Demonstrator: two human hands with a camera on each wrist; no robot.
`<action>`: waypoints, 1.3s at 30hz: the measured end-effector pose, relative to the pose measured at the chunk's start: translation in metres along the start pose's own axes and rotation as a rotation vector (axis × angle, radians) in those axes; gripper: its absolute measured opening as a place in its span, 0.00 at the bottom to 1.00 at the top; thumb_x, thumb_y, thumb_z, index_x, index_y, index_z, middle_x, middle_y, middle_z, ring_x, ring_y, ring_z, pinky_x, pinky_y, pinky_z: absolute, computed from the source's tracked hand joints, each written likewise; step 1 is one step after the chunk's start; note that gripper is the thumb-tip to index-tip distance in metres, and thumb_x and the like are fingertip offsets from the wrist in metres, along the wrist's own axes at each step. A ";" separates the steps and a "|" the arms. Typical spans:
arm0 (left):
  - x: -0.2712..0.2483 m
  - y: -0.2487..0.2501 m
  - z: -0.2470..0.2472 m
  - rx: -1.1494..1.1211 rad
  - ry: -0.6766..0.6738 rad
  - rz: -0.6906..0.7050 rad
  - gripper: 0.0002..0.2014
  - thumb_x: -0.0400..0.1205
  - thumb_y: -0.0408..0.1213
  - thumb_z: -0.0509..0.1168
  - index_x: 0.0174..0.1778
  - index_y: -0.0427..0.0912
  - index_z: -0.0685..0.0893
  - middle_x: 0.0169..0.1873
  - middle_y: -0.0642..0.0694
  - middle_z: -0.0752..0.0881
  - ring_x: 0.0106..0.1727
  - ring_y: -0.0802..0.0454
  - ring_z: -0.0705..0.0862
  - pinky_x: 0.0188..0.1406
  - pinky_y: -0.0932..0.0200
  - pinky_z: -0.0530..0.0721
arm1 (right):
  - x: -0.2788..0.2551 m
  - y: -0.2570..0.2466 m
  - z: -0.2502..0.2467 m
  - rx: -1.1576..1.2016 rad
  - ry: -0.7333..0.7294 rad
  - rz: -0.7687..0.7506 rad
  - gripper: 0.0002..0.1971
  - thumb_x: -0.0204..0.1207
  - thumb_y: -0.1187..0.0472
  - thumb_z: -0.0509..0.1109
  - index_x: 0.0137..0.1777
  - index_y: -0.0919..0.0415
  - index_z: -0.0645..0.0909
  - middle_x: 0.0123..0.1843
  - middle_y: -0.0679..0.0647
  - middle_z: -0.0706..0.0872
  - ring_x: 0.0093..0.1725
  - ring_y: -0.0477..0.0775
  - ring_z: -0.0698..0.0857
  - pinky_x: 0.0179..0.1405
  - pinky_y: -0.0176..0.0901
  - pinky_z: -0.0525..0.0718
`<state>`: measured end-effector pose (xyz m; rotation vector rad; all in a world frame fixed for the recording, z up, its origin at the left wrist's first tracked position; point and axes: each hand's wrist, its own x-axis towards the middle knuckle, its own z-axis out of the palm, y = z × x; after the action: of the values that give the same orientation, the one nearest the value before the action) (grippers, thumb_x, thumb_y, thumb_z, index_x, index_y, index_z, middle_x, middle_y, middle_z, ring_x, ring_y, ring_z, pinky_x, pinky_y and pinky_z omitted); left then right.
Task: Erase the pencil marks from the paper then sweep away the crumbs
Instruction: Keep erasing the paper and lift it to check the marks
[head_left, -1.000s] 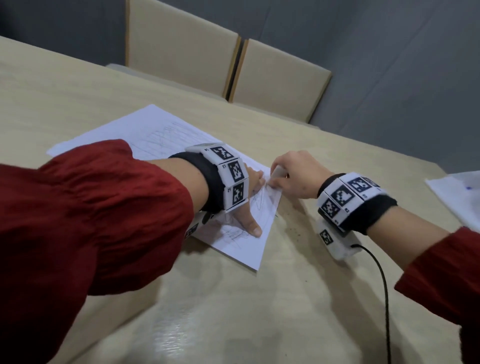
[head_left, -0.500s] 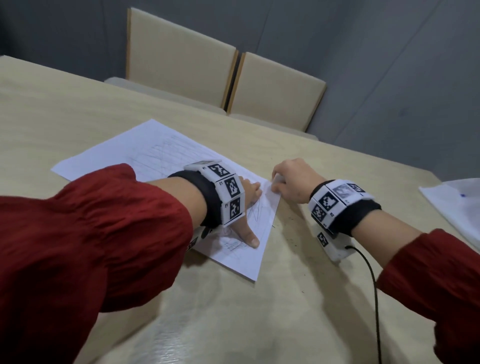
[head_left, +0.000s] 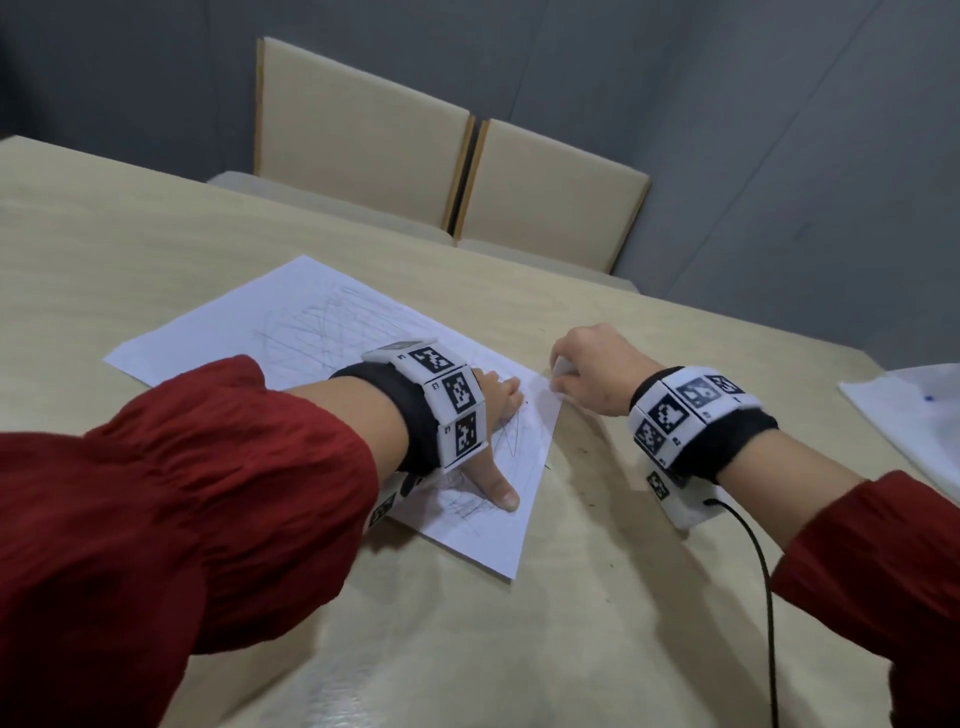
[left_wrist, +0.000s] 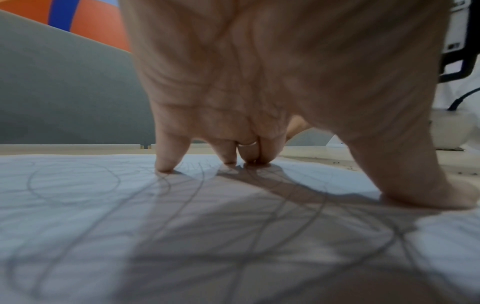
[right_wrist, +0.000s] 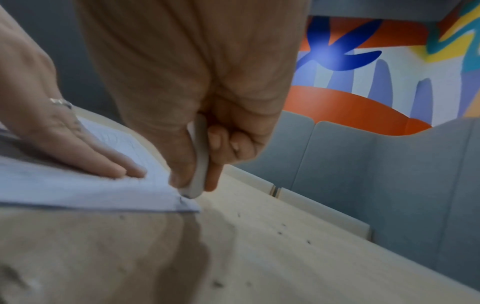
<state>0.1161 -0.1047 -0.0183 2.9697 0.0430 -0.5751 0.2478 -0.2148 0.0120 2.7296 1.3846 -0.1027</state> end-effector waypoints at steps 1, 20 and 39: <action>-0.001 0.002 -0.002 0.016 0.001 0.001 0.59 0.72 0.68 0.69 0.86 0.42 0.42 0.86 0.46 0.42 0.86 0.46 0.46 0.82 0.49 0.50 | -0.004 -0.001 0.000 0.019 -0.019 -0.029 0.03 0.75 0.67 0.70 0.45 0.64 0.86 0.41 0.52 0.87 0.43 0.49 0.81 0.40 0.37 0.77; -0.008 0.007 -0.005 -0.014 0.034 -0.010 0.51 0.78 0.60 0.68 0.86 0.37 0.46 0.86 0.44 0.46 0.85 0.46 0.51 0.81 0.52 0.54 | 0.012 -0.001 -0.001 0.059 -0.005 0.009 0.05 0.73 0.66 0.72 0.47 0.65 0.87 0.43 0.56 0.87 0.50 0.57 0.84 0.42 0.39 0.76; -0.011 0.007 -0.008 0.029 0.019 0.024 0.55 0.75 0.64 0.68 0.86 0.37 0.45 0.86 0.43 0.46 0.85 0.44 0.53 0.81 0.49 0.57 | 0.015 -0.002 -0.001 -0.014 -0.005 0.061 0.06 0.72 0.70 0.68 0.46 0.66 0.86 0.47 0.60 0.88 0.49 0.62 0.85 0.46 0.49 0.85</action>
<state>0.1093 -0.1113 -0.0065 2.9992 0.0012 -0.5491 0.2551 -0.2013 0.0116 2.7554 1.2938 -0.0951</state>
